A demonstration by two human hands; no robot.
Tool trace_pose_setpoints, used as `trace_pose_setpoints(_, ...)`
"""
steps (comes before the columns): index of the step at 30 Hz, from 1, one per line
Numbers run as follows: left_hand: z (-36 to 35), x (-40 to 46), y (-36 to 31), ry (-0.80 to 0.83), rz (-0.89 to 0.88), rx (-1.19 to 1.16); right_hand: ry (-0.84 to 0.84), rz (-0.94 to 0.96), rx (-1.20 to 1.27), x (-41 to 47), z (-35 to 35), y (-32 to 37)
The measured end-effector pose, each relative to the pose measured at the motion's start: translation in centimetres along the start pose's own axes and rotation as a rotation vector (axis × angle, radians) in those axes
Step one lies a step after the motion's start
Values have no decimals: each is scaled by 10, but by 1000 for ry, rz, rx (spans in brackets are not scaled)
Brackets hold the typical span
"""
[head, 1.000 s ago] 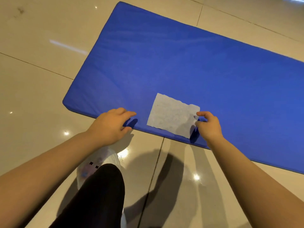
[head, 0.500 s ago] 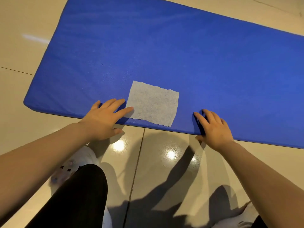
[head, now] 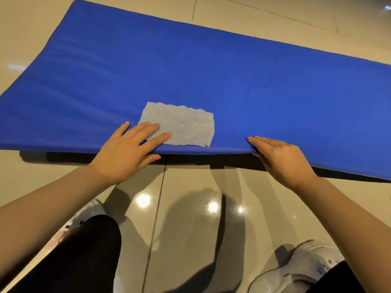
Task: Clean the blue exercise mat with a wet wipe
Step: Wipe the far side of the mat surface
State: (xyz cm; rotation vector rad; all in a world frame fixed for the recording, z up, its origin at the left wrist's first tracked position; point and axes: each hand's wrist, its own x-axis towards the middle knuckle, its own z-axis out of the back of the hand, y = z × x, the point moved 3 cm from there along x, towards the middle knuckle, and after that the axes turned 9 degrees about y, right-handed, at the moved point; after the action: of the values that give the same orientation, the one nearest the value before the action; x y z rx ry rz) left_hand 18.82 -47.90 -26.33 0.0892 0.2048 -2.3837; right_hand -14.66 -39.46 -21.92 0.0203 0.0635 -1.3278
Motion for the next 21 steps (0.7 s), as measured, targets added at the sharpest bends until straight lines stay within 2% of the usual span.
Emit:
trace_pose_setpoints(4,20,-27,-30,-244,-110,66,-4,3,-5,-36,36,10)
trace_pose_setpoints(7,15,-53,-52,-346,-177,113,-13,-9,-50,-63,53,19)
trace_pose_setpoints(13,15,-97,-45,-355,-230,135,4,-25,-59,-98,51,64)
trace_pose_setpoints(21,22,-71,-64,-110,-361,155,59,-177,5,-127,3,59)
